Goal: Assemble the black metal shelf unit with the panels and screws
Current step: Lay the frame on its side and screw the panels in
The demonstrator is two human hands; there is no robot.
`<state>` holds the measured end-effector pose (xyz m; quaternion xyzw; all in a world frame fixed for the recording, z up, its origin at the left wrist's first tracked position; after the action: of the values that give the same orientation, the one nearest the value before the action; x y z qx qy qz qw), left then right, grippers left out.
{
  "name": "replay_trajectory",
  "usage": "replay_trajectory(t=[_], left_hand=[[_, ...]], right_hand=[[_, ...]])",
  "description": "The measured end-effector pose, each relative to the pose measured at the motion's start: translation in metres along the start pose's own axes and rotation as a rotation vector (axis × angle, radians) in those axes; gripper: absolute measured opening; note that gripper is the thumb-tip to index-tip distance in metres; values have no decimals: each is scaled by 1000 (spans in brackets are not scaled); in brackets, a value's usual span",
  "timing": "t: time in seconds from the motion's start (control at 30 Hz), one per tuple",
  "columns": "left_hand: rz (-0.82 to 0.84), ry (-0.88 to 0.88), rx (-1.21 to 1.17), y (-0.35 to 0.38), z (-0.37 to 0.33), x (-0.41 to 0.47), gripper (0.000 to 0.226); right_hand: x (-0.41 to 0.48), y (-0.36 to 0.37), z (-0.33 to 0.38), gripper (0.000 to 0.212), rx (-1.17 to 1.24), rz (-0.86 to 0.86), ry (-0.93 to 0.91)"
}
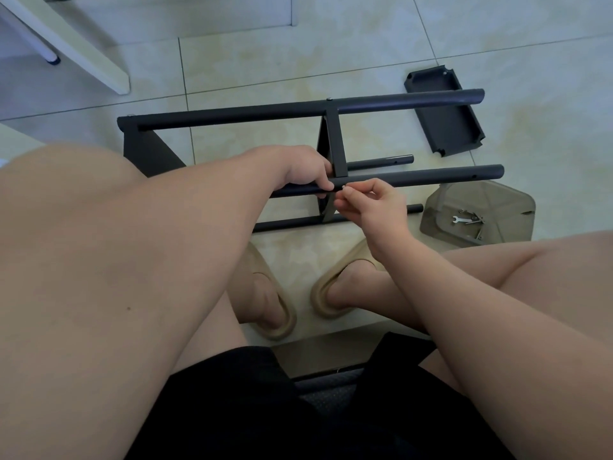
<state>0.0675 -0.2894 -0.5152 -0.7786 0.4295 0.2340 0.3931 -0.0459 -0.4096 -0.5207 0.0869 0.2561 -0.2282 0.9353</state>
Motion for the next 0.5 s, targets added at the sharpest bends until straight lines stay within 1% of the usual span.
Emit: replay_trajectory(t=[0.13,0.23,0.3,0.4,0.5], left_hand=[[6,-2,-1,2,1,0,24],[27,-14,-38,5,3,0,23],[26,-14,-61,6,3,-1,21],[-1,-6,-75,5,2,-2,19],[-20,-1,-92,2,1,-3,25]], right_hand=[[1,0,1,17,-68,35,-24],[4,1,5,24,-272,-3,-77],[5,3,6,25,-357,-25,-103],[6,4,9,24,-469,-64,-149],[12,6,18,18,-686,-68,-208]])
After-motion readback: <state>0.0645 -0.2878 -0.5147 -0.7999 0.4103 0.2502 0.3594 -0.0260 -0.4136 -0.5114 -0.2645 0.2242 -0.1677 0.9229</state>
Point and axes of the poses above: each hand's wrist, its own x-axis towards the middle knuckle, its own y-axis out of the palm, z = x × y, the point moved 5 cm from there along x, towards the middle knuckle, and after that the axes turned 3 degrees about x, right-handed, at the moved point
